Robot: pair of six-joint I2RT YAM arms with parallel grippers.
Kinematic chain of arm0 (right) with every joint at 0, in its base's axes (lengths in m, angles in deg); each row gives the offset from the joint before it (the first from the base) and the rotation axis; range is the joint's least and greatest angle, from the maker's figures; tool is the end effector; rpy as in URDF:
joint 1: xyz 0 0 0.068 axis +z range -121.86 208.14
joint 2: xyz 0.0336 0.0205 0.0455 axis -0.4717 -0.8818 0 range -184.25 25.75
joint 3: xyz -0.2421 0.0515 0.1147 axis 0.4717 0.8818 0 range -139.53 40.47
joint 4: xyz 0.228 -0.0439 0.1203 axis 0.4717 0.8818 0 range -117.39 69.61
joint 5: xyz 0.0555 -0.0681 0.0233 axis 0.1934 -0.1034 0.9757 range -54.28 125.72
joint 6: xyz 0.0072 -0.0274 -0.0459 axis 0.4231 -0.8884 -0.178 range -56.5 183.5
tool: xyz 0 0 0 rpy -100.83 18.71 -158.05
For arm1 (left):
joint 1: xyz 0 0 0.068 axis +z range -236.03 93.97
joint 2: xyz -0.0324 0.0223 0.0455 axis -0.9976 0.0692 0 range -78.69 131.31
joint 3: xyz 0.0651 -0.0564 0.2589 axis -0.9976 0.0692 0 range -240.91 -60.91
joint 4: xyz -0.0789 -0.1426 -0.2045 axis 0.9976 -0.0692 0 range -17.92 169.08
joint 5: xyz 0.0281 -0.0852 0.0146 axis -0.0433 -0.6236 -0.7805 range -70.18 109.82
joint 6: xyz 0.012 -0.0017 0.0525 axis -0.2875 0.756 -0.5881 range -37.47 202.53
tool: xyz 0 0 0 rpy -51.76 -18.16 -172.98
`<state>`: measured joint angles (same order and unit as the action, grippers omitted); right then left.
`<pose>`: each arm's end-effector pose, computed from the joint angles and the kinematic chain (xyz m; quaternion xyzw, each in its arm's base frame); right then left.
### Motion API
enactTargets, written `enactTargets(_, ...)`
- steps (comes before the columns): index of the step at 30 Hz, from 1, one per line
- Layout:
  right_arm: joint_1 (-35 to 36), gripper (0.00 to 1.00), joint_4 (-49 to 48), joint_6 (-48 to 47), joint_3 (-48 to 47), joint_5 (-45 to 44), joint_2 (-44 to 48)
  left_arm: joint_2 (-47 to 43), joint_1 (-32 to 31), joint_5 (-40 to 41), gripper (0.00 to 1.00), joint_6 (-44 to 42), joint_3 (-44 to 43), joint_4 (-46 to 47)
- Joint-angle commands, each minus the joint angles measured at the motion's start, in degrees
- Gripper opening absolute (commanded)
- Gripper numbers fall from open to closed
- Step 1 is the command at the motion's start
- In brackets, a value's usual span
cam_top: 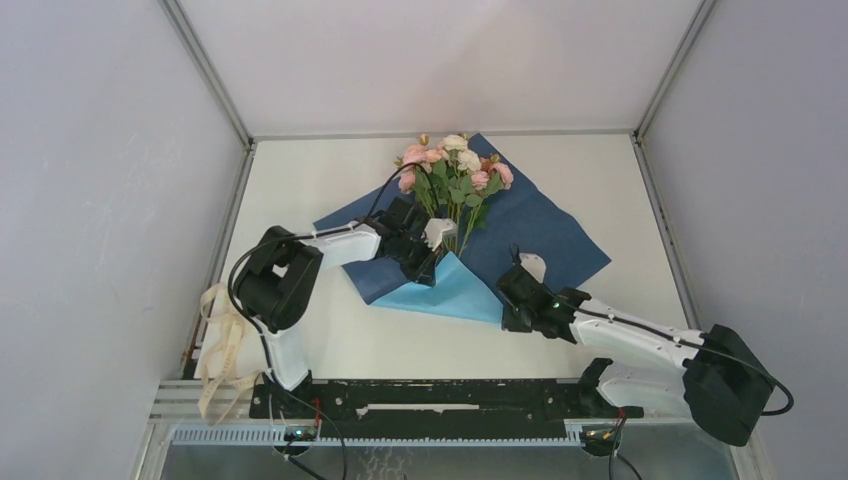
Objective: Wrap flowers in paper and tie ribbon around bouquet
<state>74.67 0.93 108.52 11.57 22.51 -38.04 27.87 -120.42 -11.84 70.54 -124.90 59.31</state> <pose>0.1349 0.1306 0.1624 0.0140 0.9666 0.0869 0.2407 0.2904 -0.2215 0.1527 0.4278 0.8331 -0.3045 0.1740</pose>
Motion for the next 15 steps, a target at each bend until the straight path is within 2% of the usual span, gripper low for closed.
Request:
enactTargets(1, 4.5, 0.00, -3.6, -8.6, -8.3, 1.3, 0.6, -1.7, -0.2, -0.6, 0.00, 1.3, 1.5, 2.1)
enactTargets(7, 4.3, 0.00, -21.3, -9.9, -9.5, 12.3, -8.2, -1.2, -0.2, -1.0, 0.00, 1.8, 1.9, 2.1)
enactTargets(12, 1.8, 0.00, -20.1, -8.2, -9.4, 11.6, -15.9, -2.0, -0.1, -0.6, 0.01, 1.7, 1.7, 1.7)
enactTargets(13, 1.6, 0.00, -19.2, -7.8, -9.2, 10.9, -16.7, -2.4, -0.1, -0.2, 0.03, 1.4, 1.2, 1.2)
enactTargets(15, 1.4, 0.00, -18.6, -6.9, -8.3, 10.6, -17.8, -3.7, -0.1, 1.3, 0.21, 0.1, -0.4, -1.6)
